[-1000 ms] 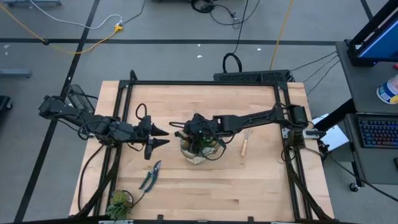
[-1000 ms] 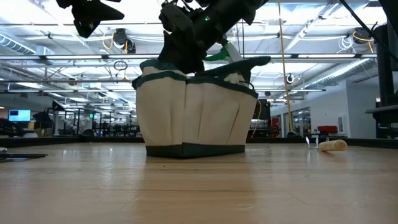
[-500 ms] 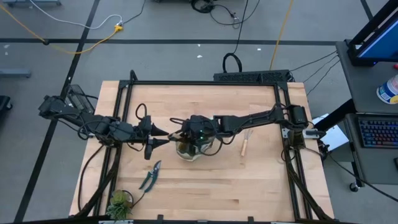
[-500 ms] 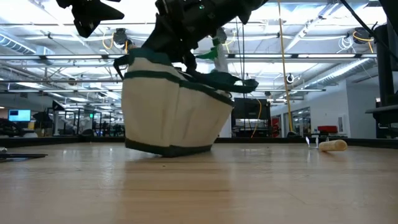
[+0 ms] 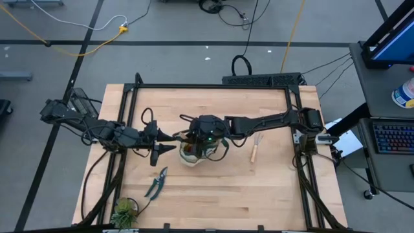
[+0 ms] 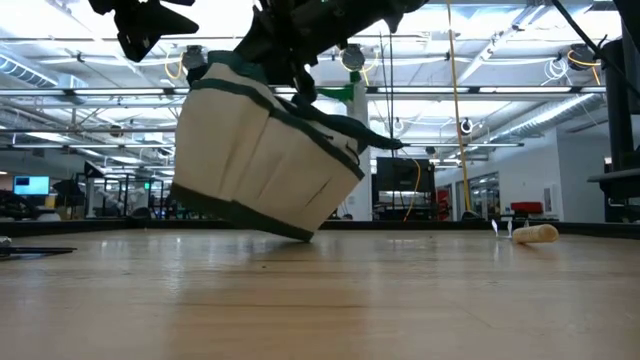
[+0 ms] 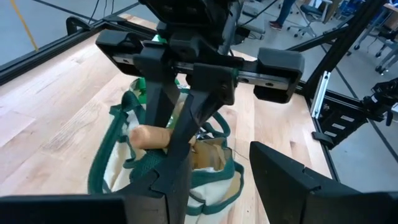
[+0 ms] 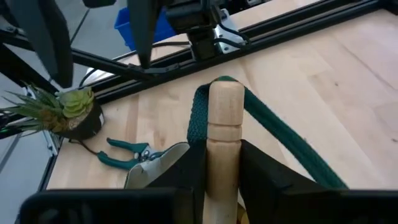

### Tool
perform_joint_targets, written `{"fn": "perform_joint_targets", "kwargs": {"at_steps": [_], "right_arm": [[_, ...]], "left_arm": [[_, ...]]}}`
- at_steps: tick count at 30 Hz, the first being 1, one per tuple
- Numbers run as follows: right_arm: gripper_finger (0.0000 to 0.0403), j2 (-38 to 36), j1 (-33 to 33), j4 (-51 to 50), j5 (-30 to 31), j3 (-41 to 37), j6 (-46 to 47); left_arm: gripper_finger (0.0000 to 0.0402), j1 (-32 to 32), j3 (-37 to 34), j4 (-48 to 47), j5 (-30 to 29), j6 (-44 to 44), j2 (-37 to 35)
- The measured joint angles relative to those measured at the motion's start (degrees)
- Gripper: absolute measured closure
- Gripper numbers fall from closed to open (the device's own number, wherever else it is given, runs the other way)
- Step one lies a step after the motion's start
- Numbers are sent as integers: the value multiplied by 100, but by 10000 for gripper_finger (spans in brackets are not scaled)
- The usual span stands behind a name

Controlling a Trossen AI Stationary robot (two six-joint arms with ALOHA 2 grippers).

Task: Pick & Place Garden tools in Gardening bag
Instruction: Put the top hand rake into the gardening bag

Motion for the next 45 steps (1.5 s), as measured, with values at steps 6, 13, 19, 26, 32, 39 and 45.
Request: {"fn": "perform_joint_targets", "kwargs": {"at_steps": [6,13,19,26,32,39,45], "right_arm": [[333,-2,6,-4,-4,0,0],[332,-4,4,-3,-1,0,0],[323,-7,4,-61,-2,0,-11],[316,-13,-17,-142,4,4,-59],[315,-15,-63,-138,7,7,-63],[332,-15,-122,26,9,7,-61],[334,-15,-134,251,8,7,8]], "left_arm": [[236,1,0,-1,1,-57,0],[236,1,0,-7,3,-137,0],[236,1,0,-7,5,-150,0],[236,0,0,-4,10,-150,1],[236,1,0,-4,14,-150,1],[236,-1,0,-4,15,-148,0],[236,-1,0,-3,14,-148,0]]}}
